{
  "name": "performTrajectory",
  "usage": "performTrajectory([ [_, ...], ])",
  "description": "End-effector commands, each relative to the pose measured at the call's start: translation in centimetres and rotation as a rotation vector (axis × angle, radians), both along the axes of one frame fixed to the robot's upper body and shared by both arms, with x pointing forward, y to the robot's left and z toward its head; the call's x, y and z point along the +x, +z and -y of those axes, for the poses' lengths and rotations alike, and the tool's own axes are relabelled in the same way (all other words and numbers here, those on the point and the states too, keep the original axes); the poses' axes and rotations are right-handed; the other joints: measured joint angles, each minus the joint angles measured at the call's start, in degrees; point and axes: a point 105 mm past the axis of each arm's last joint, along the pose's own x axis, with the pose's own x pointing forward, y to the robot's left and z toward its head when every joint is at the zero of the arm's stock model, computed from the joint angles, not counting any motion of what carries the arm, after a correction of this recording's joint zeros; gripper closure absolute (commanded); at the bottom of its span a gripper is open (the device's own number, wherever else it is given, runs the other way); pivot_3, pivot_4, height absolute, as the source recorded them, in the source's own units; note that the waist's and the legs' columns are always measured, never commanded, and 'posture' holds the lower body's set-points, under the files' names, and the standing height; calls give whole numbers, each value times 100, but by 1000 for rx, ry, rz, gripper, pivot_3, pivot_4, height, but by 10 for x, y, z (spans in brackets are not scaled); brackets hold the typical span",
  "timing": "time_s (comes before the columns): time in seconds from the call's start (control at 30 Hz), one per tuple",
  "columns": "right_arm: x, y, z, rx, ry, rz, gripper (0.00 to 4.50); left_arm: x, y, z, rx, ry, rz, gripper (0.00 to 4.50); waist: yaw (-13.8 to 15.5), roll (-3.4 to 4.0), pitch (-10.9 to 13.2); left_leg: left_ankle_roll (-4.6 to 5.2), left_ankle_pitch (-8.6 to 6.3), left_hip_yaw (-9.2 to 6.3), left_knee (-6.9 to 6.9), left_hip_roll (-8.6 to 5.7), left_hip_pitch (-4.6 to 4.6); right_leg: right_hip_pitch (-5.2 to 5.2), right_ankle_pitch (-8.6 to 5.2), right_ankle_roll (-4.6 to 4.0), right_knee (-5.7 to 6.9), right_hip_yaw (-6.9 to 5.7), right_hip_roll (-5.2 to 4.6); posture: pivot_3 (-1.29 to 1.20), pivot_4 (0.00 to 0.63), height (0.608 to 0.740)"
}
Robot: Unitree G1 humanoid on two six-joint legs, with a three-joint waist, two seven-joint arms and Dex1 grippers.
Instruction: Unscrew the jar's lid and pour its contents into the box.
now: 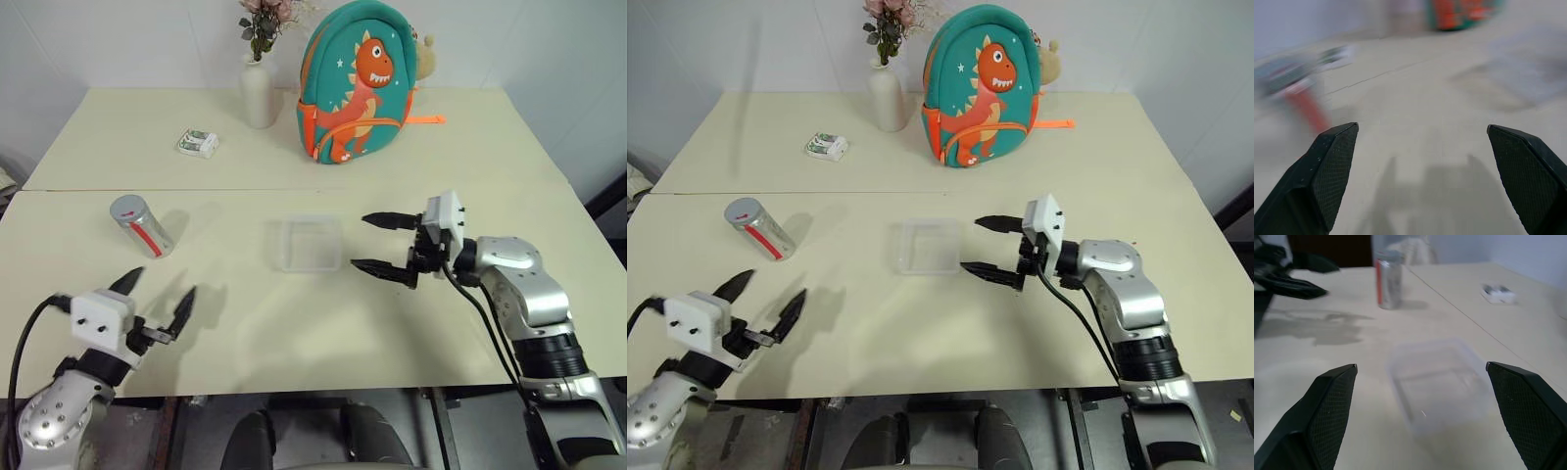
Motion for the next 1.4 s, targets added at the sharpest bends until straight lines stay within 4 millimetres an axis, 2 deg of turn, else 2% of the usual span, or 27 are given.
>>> performTrajectory([
  [0.03, -4, 19, -18, 41, 82, 62, 54, -8, 16, -18, -32, 220, 96, 0, 12, -4, 2, 0, 0, 0, 3, 0, 0, 0, 0, -1, 2, 1, 0, 0, 150, 740],
  [0.17, -1, 24, -28, 64, 103, 75, 54, 0, 22, -43, -80, 381, 156, 0, 19, -11, 0, 1, 5, 0, 7, -2, 0, 1, -9, -26, 1, 3, 1, 0, 150, 740],
  [0.3, -4, 28, -35, 79, 121, 91, 54, 22, 25, -44, -78, 306, 150, 0, 13, -16, -2, 0, 4, 5, 10, -6, -1, 2, -9, -30, -3, 10, 0, 0, 150, 740],
  [0.43, -8, 34, -41, 98, 128, 102, 54, 39, 28, -56, -93, 296, 157, 0, 2, -16, -2, -9, -2, 7, 2, -3, -3, -7, 4, -4, -2, 8, 1, 0, 150, 740],
  [0.53, -13, 39, -43, 109, 141, 111, 54, 54, 27, -49, -91, 243, 145, 0, 8, -15, -2, -15, -5, 7, -6, 2, -4, -13, 17, 22, 0, 3, 5, 0, 150, 740],
  [0.83, -22, 41, -44, 133, 137, 101, 54, 76, 19, -29, -109, 229, 137, 0, 15, -16, -2, -20, -10, 9, -6, 3, -6, -13, 16, 25, -2, 3, 5, 0, 150, 740],
  [1.0, -20, 39, -42, 132, 123, 89, 54, 85, 23, -41, -75, 293, 157, 0, 13, -16, -2, -19, -10, 9, -6, 3, -4, -13, 16, 27, 1, 4, 7, 0, 150, 740],
  [1.27, -17, 41, -41, 138, 109, 93, 54, 98, 13, -42, -116, 297, 142, 0, 19, -16, -2, -19, -10, 10, -7, 4, -6, -14, 17, 29, -3, 4, 7, 0, 150, 740],
  [1.4, -17, 40, -44, 143, 114, 88, 54, 113, 17, -41, -100, 266, 151, 0, 32, -17, -2, -18, -8, 8, -4, 3, -6, -14, 20, 34, 2, 1, 8, 0, 150, 740],
])
